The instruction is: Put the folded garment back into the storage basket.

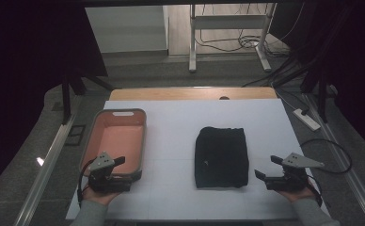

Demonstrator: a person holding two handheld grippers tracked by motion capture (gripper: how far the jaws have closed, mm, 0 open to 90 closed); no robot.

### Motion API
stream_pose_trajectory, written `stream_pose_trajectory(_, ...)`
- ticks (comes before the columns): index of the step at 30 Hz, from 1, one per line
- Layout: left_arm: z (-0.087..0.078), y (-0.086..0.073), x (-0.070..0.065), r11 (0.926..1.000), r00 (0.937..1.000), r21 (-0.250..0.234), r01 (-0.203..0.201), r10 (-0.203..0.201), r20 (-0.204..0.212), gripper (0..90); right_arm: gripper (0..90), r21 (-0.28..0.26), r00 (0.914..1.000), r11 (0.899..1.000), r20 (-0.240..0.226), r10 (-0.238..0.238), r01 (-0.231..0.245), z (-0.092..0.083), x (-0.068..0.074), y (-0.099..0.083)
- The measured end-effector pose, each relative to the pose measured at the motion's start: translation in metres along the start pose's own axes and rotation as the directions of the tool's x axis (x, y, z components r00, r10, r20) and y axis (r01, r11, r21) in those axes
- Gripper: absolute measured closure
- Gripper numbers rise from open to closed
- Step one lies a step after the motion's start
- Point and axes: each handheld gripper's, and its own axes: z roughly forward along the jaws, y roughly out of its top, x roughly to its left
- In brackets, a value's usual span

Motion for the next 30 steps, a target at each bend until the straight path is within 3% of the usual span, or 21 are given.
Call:
stream_pose_trajectory(10, -0.0005, 0.0001, -0.0007, 1.0000, 1.0000, -0.003, -0.001, 0.001, 0.000, 12.1, 15.2, 0.004, 0.9997, 1.000, -0.009, -0.024, 0.024, 0.0005, 0.0033, -0.0004)
stream_pose_trajectory(16, -0.0009, 0.0008, 0.0001, 0.9998, 0.9998, -0.004, 0.018, -0.018, 0.007, 12.4, 15.4, 0.004, 0.9996, 1.000, -0.012, -0.024, 0.024, 0.0009, 0.0027, -0.0008)
stream_pose_trajectory(30, 0.0033, 0.0064, -0.0027, 1.0000, 0.9999, -0.004, 0.000, 0.000, 0.015, 13.2, 15.4, 0.022, 0.9995, 0.999, -0.010, -0.031, 0.031, 0.0036, 0.0027, -0.0021)
